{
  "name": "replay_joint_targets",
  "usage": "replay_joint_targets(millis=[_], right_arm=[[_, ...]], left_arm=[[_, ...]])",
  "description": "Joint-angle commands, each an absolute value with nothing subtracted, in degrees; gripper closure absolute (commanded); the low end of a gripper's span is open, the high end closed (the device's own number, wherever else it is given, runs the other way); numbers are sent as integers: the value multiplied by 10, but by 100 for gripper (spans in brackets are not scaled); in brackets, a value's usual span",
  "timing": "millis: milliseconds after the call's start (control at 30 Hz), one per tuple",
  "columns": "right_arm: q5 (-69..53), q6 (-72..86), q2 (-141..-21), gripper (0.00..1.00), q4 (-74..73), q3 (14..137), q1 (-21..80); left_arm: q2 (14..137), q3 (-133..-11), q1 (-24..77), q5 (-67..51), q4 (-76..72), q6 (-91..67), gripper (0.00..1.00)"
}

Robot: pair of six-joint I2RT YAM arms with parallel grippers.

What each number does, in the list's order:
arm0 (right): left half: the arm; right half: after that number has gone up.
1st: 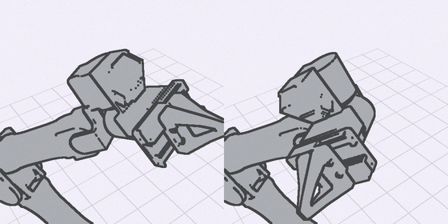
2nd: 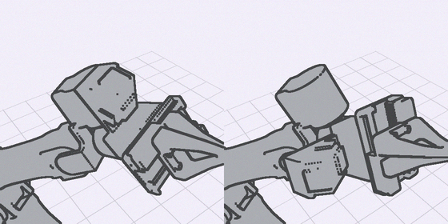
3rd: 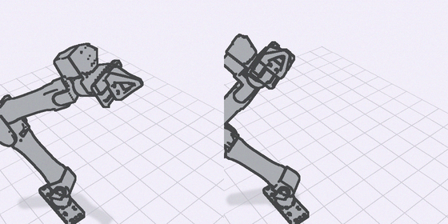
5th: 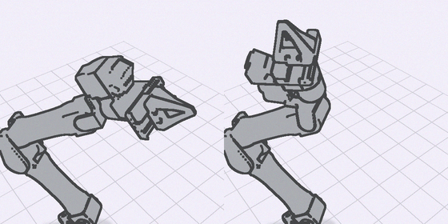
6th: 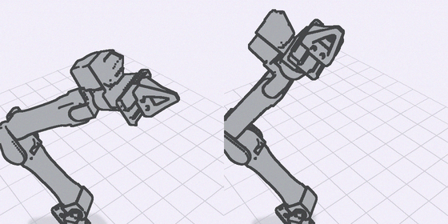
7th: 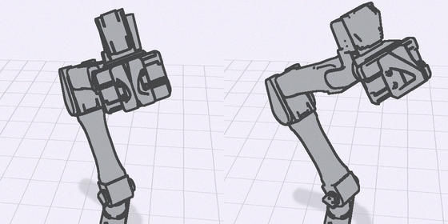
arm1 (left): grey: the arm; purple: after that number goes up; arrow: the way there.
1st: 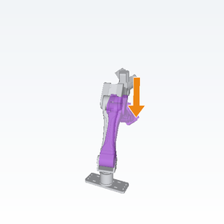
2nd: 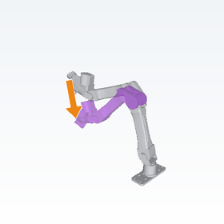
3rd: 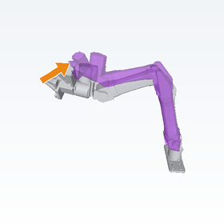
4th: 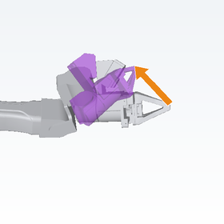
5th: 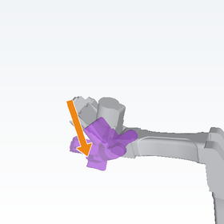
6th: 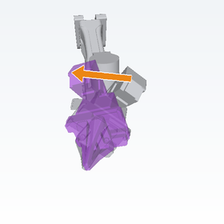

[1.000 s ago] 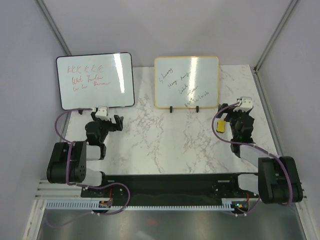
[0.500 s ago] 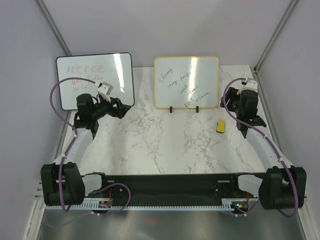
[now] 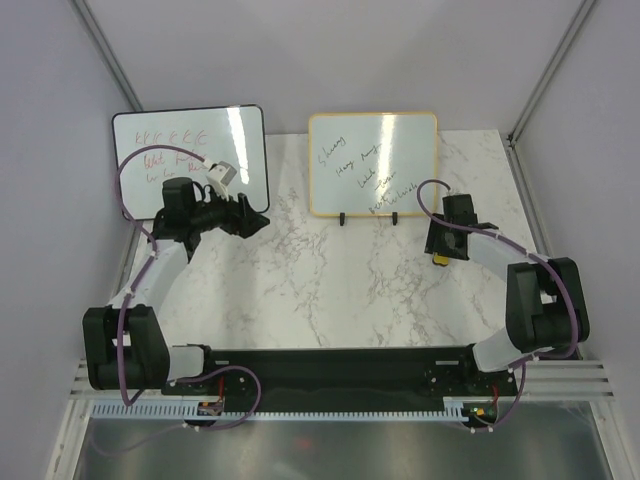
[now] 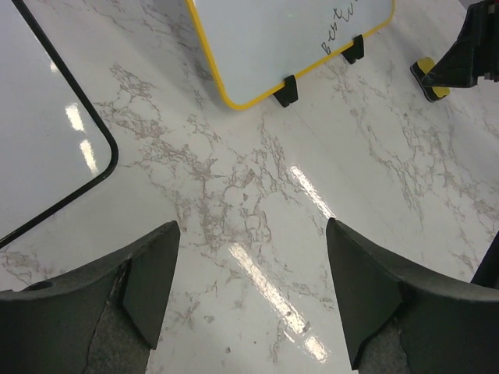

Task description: Erase the whiteboard

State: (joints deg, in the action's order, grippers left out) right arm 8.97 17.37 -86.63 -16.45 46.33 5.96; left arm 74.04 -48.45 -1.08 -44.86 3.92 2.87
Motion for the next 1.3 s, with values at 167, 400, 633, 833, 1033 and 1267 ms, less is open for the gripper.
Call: replay_joint_targets(millis=[167,400,633,833,1033,1267], right_arm=[[129,177,-903,41,-148,476,59],[119,169,-896,38,-136,474,60],[127,168,-896,42,-135,484,59],[134,165,-901,53,-131,484,60],[120,163,-906,71,-126,485,60],[98,116,-853,100,-122,482,61]], left_arm=[[752,-513,-7,-476,47,33,17],[757,-513,-7,-477,40,34,16],[759,-516,11,-476,40,33,16],[758,-519,14,-474,39,39,16],[760,-520,18,-472,38,40,16],[808,-561,45,-436,31,31,18]])
